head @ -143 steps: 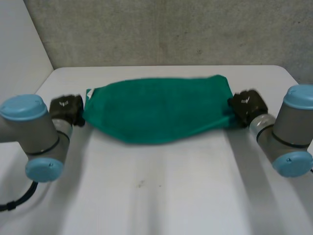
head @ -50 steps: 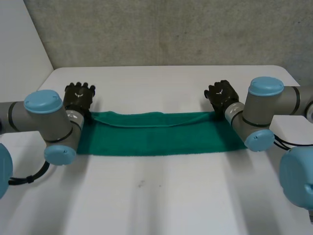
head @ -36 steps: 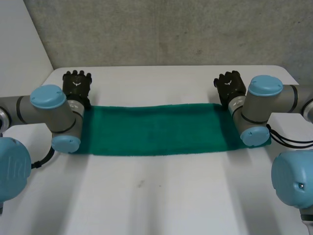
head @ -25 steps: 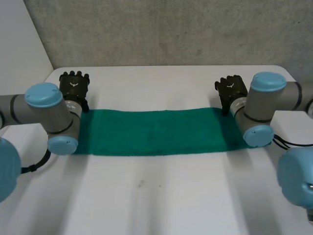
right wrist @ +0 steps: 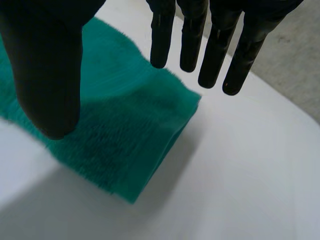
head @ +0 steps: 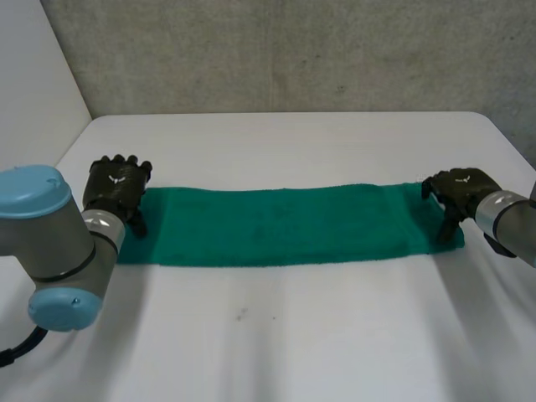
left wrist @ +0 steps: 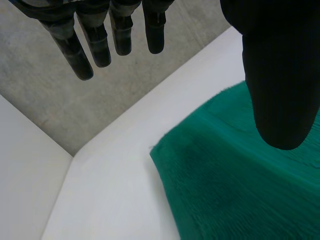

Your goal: Fold the towel.

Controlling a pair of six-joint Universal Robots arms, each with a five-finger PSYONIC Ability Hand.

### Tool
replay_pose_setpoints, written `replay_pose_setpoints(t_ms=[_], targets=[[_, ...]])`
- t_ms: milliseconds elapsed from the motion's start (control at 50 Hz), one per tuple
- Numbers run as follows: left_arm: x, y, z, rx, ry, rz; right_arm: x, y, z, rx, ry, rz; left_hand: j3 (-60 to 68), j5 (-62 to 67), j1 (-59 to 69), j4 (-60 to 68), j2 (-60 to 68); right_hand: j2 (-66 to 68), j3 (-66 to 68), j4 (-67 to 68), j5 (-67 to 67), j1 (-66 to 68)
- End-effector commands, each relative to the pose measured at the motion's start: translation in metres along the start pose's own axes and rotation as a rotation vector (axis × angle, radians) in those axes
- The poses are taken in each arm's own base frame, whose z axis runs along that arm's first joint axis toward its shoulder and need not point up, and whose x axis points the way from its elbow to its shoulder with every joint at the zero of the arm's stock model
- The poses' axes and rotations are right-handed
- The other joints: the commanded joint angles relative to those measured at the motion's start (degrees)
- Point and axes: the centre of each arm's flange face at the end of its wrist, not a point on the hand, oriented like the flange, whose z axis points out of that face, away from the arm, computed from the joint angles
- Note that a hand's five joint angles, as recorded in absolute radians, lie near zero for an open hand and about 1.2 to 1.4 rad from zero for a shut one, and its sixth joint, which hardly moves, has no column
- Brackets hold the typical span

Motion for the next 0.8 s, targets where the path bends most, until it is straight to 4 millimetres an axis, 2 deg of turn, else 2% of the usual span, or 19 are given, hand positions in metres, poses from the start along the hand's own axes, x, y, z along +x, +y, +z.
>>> replay_pose_setpoints(t_ms=[20,100,180,200,260,300,320,340,420,480,520,560,580,660,680,720,740,780,800], targets=[[0.003,0.006,-0.002,-0.019,0.007,-0.007,0.007,0.017,0.012,-0.013,-0.01,0.022,-2.2,-1.8,-3.0,-1.5,-1.7,14.0,13.8,13.8,14.7,17.6],[0.002,0.007,-0.002,-0.023,0.007,-0.034,0.01,0.033,0.026,-0.028,0.008,0.026,-2.2,-1.8,-3.0,-1.5,-1.7,53.0,52.9,52.8,53.8,56.7],[0.002,0.006,-0.003,-0.022,0.005,-0.059,0.034,0.039,0.029,-0.035,0.11,0.033,-2.2,-1.8,-3.0,-1.5,-1.7,53.1,53.0,52.9,53.9,56.8],[0.002,0.006,-0.003,-0.022,0.005,-0.061,0.046,0.038,0.027,-0.043,0.171,0.025,-2.2,-1.8,-3.0,-1.5,-1.7,53.1,53.0,52.9,53.9,56.8],[0.002,0.007,-0.003,-0.024,0.005,-0.062,0.067,0.032,0.018,-0.056,0.259,-0.023,-2.2,-1.8,-3.0,-1.5,-1.7,53.1,53.0,52.9,53.9,56.8],[0.002,0.007,-0.005,-0.026,0.008,-0.062,0.072,0.032,0.015,-0.06,0.272,-0.039,-2.2,-1.8,-3.0,-1.5,-1.7,53.1,53.0,52.9,53.9,56.8],[0.001,0.007,-0.005,-0.026,0.008,-0.061,0.078,0.033,0.014,-0.067,0.284,-0.055,-2.2,-1.8,-3.0,-1.5,-1.7,53.1,53.0,52.9,53.9,56.8],[0.001,0.006,-0.006,-0.025,0.007,-0.062,0.098,0.04,0.009,-0.101,0.322,-0.102,-2.2,-1.8,-3.0,-1.5,-1.7,53.1,53.0,52.9,53.9,56.8],[-0.002,0.004,-0.007,-0.02,-0.001,-0.063,0.121,0.045,0.003,-0.144,0.374,-0.181,-2.2,-1.8,-3.0,-1.5,-1.7,53.1,53.0,52.9,53.9,56.8],[-0.001,0.008,-0.011,-0.036,0.003,-0.062,0.122,0.034,-0.002,-0.119,0.378,-0.211,-2.2,-1.8,-3.0,-1.5,-1.7,53.1,53.0,52.9,53.9,56.8],[-0.001,0.007,-0.014,-0.036,0.003,-0.062,0.122,0.009,-0.012,-0.049,0.397,-0.218,-2.2,-1.8,-3.0,-1.5,-1.7,53.1,53.0,52.9,53.9,56.8],[-0.002,0.006,-0.017,-0.034,0.003,-0.062,0.114,-0.012,-0.017,0.016,0.39,-0.217,-2.2,-1.8,-3.0,-1.5,-1.7,53.1,53.0,52.9,53.9,56.8],[-0.002,0.006,-0.019,-0.034,0.003,-0.062,0.096,-0.033,-0.019,0.088,0.35,-0.21,-2.2,-1.8,-3.0,-1.5,-1.7,53.1,53.0,52.9,53.9,56.8],[-0.004,0.002,-0.023,-0.027,0.0,-0.064,0.043,-0.071,-0.02,0.238,0.198,-0.219,-2.4,-2.0,-3.2,-1.7,-1.8,53.1,53.0,52.9,53.9,56.8],[-0.006,0.0,-0.025,-0.02,-0.003,-0.065,0.013,-0.087,-0.023,0.307,0.106,-0.239,-2.4,-2.0,-3.2,-1.7,-1.8,53.1,53.0,52.9,53.9,56.8],[-0.006,-0.002,-0.026,-0.014,-0.005,-0.066,-0.016,-0.101,-0.028,0.371,0.017,-0.266,-2.4,-2.0,-3.2,-1.7,-1.8,53.1,53.0,52.9,53.9,56.8],[-0.007,-0.003,-0.027,-0.013,-0.005,-0.066,-0.042,-0.112,-0.035,0.429,-0.065,-0.287,-2.2,-1.8,-3.0,-1.5,-1.7,53.1,53.0,52.9,53.9,56.8],[-0.009,-0.009,-0.029,0.006,-0.011,-0.067,-0.067,-0.12,-0.042,0.477,-0.148,-0.308,-2.4,-2.0,-3.2,-1.7,-1.8,53.1,53.0,52.9,53.9,56.8],[-0.009,-0.01,-0.03,0.009,-0.011,-0.068,-0.093,-0.125,-0.049,0.521,-0.23,-0.327,-2.4,-2.0,-3.2,-1.7,-1.8,53.1,53.0,52.9,53.9,56.8]])
